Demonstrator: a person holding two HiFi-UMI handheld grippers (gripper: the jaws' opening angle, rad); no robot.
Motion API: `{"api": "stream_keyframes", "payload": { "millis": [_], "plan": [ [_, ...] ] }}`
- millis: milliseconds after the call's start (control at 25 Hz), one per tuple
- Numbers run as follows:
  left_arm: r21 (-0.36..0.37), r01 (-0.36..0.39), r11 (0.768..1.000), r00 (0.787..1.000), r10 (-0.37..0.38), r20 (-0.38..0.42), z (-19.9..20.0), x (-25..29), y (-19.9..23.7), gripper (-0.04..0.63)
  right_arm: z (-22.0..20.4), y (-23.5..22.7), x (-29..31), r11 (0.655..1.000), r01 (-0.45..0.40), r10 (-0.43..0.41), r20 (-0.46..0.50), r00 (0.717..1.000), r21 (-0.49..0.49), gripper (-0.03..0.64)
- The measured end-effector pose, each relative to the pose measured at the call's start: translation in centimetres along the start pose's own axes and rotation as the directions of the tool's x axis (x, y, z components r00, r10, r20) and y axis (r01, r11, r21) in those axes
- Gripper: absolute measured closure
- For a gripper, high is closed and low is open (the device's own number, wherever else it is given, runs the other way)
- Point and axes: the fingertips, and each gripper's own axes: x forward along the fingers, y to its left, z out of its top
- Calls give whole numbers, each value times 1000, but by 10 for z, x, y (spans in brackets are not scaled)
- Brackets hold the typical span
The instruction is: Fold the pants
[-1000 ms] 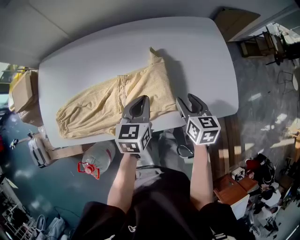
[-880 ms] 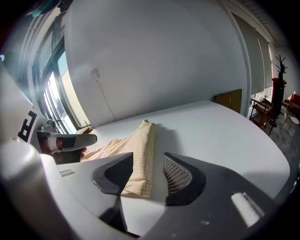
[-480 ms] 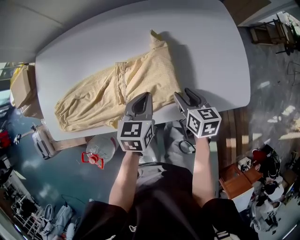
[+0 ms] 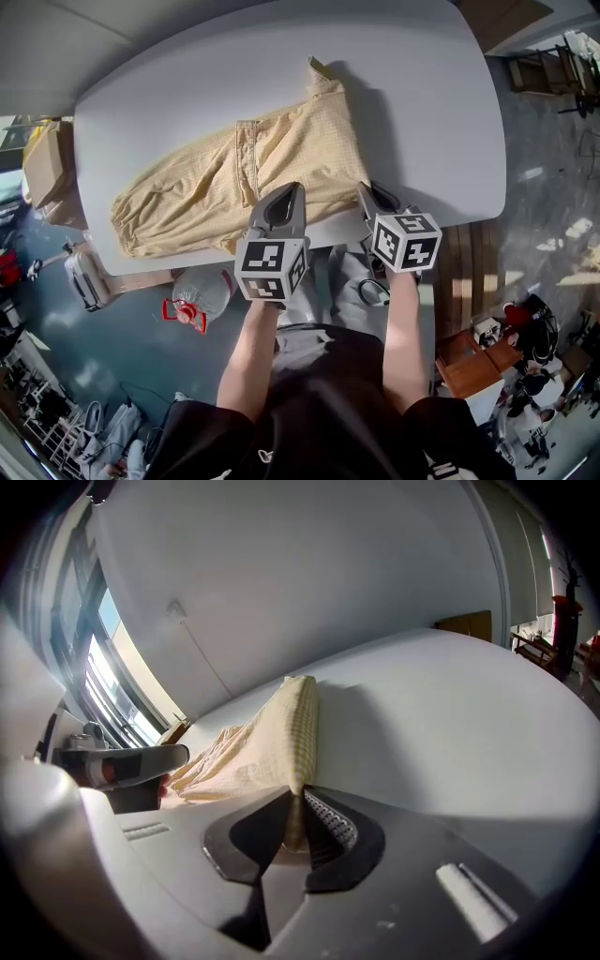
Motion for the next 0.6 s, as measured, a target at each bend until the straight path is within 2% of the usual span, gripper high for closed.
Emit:
{"api": "stream_keyframes", "payload": {
  "millis": [240, 600],
  "plan": [
    [19, 23, 1000, 1000, -23, 3, 7, 8, -24, 591, 4, -21, -22, 999, 14, -15, 28, 999, 29, 580],
    [67, 134, 989, 991, -132, -24, 3, 39, -96, 591, -5, -109, -88, 979, 149, -160, 77, 984, 138, 580]
  ]
}}
